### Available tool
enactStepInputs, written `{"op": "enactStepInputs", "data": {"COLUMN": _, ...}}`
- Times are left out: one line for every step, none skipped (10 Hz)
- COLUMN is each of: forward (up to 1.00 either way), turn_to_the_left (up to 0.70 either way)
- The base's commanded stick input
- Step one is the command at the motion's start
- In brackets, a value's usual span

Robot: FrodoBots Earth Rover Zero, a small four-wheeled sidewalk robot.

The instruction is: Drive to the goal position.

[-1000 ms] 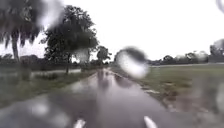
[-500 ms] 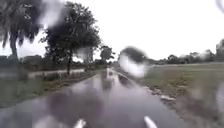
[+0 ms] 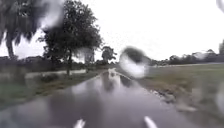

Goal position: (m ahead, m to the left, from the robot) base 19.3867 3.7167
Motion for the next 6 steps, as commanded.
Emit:
{"op": "enactStepInputs", "data": {"forward": 0.85, "turn_to_the_left": 0.0}}
{"op": "enactStepInputs", "data": {"forward": 0.85, "turn_to_the_left": 0.0}}
{"op": "enactStepInputs", "data": {"forward": 0.85, "turn_to_the_left": 0.0}}
{"op": "enactStepInputs", "data": {"forward": 0.85, "turn_to_the_left": 0.0}}
{"op": "enactStepInputs", "data": {"forward": 0.85, "turn_to_the_left": 0.0}}
{"op": "enactStepInputs", "data": {"forward": 0.85, "turn_to_the_left": 0.0}}
